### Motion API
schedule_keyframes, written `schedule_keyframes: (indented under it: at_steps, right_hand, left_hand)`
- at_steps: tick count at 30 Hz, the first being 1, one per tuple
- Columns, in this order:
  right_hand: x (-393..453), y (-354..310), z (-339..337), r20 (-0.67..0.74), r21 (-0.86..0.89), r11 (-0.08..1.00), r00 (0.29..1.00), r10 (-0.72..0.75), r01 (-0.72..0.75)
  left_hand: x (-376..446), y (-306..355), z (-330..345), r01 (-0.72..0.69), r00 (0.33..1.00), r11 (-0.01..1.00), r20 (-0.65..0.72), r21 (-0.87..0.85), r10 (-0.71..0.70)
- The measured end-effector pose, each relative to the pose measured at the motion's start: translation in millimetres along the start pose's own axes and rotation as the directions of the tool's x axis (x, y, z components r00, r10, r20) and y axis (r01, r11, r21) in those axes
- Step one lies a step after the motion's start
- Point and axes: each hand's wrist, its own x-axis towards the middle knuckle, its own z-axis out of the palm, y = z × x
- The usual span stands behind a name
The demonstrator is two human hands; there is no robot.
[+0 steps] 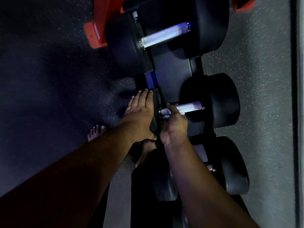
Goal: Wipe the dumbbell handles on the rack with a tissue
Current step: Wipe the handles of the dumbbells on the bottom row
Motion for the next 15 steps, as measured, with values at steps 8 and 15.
schedule_keyframes:
  at_steps: [8, 15]
  right_hand:
    - [20.1, -10.8, -5.9, -0.053, 0.056, 0.989, 0.989, -0.138, 0.141]
    - [31.1, -13.1, -36.0, 0.007, 0.148, 0.977, 0.987, -0.159, 0.156]
  left_hand:
    - [-0.1, 0.3, 0.1, 0.001, 1.000, 1.000, 0.000, 0.000, -0.001]
    - [-1.6, -0.1, 0.2, 0.005, 1.000, 1.000, -0.008, -0.004, -0.005]
